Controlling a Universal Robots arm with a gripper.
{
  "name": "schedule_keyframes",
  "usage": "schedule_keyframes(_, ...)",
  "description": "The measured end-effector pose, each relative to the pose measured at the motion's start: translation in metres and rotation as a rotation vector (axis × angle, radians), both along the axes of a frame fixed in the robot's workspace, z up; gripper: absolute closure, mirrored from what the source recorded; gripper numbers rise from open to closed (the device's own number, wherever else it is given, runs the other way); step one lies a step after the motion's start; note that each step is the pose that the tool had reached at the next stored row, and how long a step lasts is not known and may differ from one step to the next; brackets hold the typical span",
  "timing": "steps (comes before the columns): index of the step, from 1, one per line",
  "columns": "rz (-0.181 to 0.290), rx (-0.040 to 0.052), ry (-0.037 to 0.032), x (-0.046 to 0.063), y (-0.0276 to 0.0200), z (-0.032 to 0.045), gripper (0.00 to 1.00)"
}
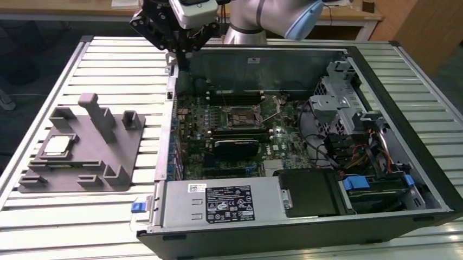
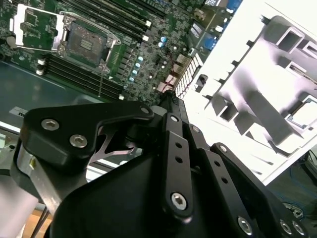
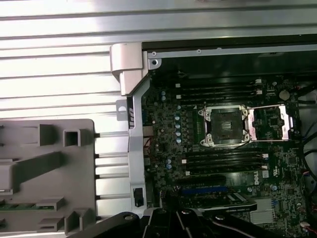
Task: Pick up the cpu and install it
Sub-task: 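Reach for the cpu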
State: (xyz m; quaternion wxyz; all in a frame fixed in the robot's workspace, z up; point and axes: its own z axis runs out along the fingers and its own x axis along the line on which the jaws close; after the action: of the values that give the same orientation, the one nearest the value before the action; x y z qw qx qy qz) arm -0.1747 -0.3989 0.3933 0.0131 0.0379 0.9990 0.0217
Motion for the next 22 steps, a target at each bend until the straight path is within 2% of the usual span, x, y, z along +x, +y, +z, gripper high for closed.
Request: schedule_keyframes(22, 0.000, 0.0000, -0.0001, -0.039, 0.0000, 0.0000, 0.89)
